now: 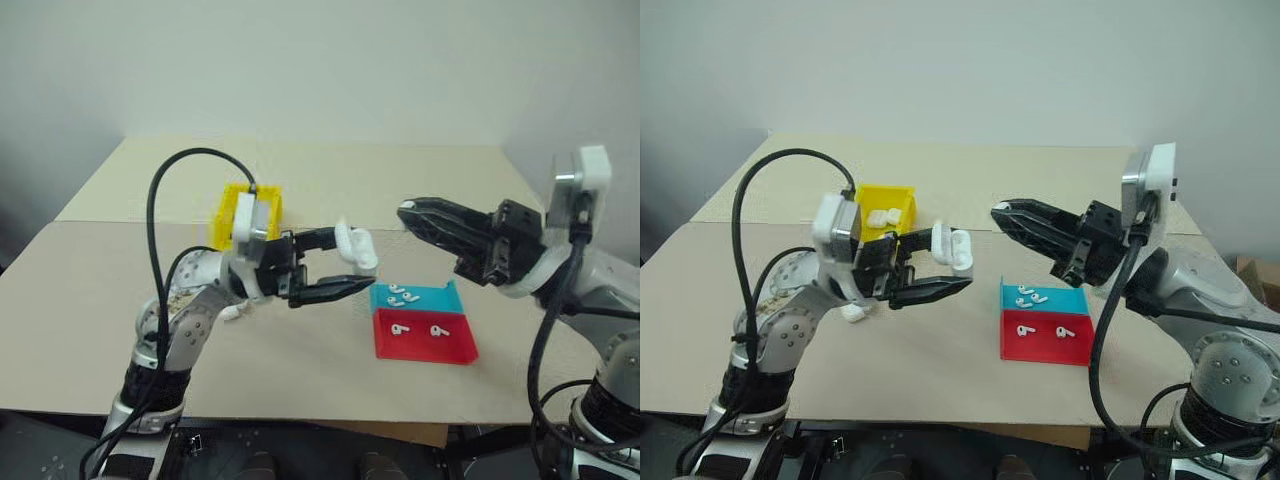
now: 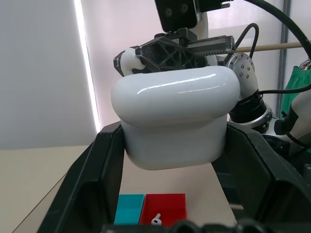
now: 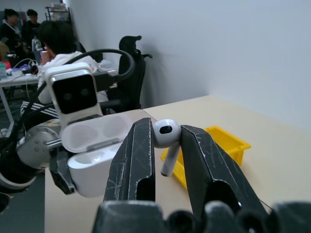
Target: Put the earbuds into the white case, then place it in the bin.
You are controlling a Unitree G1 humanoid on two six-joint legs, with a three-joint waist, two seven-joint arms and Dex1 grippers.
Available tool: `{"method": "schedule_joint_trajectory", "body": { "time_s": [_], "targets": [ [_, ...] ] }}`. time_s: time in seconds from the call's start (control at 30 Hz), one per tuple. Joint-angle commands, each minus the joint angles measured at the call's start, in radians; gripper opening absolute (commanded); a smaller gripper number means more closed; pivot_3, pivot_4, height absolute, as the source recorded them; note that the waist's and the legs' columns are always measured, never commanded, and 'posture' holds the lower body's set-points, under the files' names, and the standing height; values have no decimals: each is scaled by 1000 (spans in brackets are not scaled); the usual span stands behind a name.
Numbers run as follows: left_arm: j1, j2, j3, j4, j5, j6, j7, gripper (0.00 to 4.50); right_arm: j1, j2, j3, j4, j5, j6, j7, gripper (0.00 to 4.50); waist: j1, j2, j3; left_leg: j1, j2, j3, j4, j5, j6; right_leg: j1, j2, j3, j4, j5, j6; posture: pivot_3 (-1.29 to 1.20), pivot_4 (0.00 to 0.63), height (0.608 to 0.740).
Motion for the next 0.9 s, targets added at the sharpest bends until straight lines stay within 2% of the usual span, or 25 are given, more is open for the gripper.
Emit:
{"method": "schedule_joint_trajectory", "body": {
  "time_s": [0.03,0.23,0.47,0.9],
  "targets": [
    [-19,-5,-2,-8,-13,1,-5,2817,-19,-15,26,-34,71,-41,-64,626,-6,0,0,0,0,0,0,0,0,0,0,0,0,0,0,0,150,740],
    [-22,-5,-7,-7,-14,1,-14,2817,-35,-25,95,-46,93,-88,-123,626,-5,0,0,0,0,0,0,0,0,0,0,0,0,0,0,0,150,740],
    [-25,-5,-4,-6,-15,-4,-26,2817,-20,-52,168,-28,18,-128,-134,626,-4,0,0,0,0,0,0,0,0,0,0,0,-1,0,0,0,150,740],
    [-34,-16,4,15,-4,-33,-38,2817,-5,-91,214,-14,-31,-175,-85,626,-2,0,0,-1,0,0,0,0,0,0,0,0,-2,0,0,0,150,740]
  ]
}}
